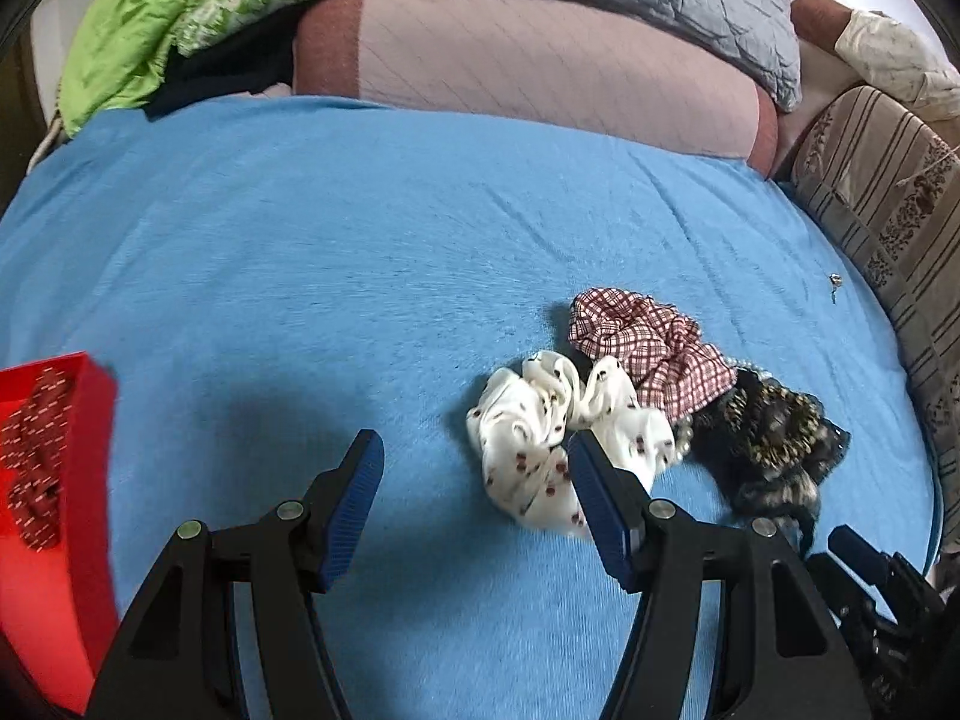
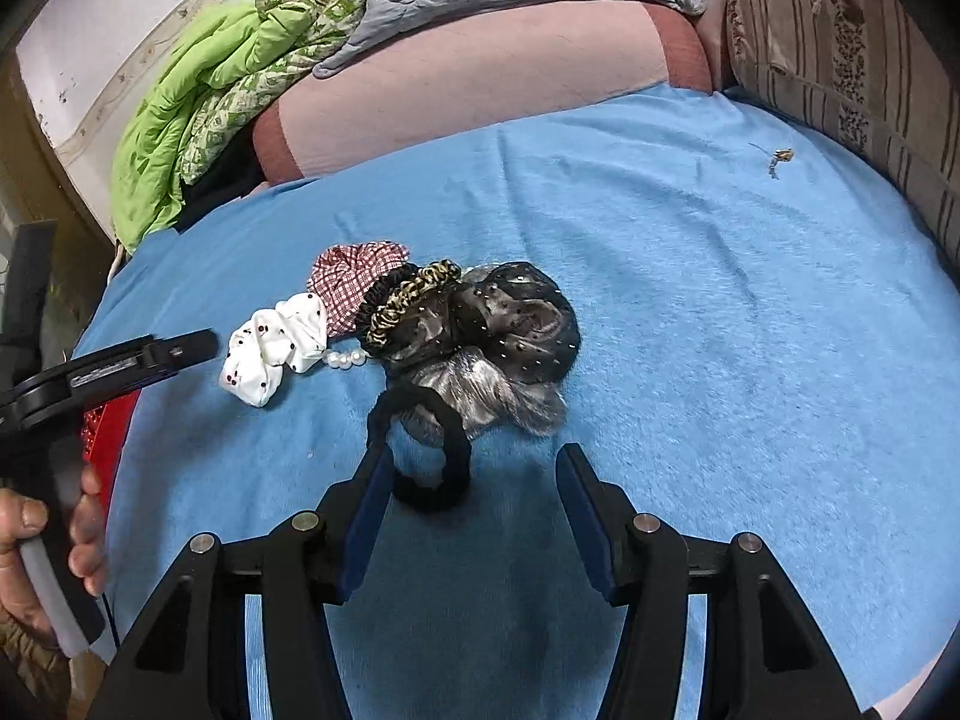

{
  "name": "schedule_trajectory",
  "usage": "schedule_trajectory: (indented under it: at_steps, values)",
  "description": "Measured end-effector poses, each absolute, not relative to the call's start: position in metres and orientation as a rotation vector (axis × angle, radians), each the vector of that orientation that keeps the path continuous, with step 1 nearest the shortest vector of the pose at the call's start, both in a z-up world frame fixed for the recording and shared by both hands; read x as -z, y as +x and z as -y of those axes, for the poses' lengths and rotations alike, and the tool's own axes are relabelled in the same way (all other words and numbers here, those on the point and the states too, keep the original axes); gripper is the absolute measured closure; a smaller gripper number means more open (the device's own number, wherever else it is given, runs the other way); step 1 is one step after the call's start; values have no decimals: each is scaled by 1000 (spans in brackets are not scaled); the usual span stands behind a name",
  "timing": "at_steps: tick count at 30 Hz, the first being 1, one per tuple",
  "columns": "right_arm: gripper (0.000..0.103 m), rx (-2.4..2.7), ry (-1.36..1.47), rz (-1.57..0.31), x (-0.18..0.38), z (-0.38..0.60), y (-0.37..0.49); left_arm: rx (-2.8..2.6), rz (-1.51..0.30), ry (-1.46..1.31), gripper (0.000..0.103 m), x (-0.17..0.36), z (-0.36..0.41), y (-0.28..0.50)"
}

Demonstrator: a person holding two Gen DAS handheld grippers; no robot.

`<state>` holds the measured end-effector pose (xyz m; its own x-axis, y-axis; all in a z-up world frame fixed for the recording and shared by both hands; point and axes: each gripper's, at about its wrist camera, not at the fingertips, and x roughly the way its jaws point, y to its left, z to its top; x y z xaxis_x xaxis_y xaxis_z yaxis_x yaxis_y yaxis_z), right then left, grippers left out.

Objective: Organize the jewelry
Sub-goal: 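Grasp the white polka-dot scrunchie with the left tool while the right grasps the black hair tie, then carry both items to the red tray and open both tools to release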

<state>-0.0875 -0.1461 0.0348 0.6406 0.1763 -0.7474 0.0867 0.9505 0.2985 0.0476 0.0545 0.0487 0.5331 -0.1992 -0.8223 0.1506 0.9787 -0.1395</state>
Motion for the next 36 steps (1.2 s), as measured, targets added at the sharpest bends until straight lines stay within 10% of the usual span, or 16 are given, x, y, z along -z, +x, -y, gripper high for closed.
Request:
schedule_trajectory:
  at_steps: [11,14,20,36]
  values:
    - [50,-51,329,-906,-20,144,-77,246,-1037,-59,41,-25,-47,60]
    - [68,-51,328,-919,-16,143,-77,281,-1062,-33,95,-22,-39,58]
    - [92,-67,352,-926,-14,145,-78,286,-1033,-16,95,-36,-36,45]
    - [92,-92,354,-882,-46,132,-115,266,-887,-89,95,-100,-67,-42]
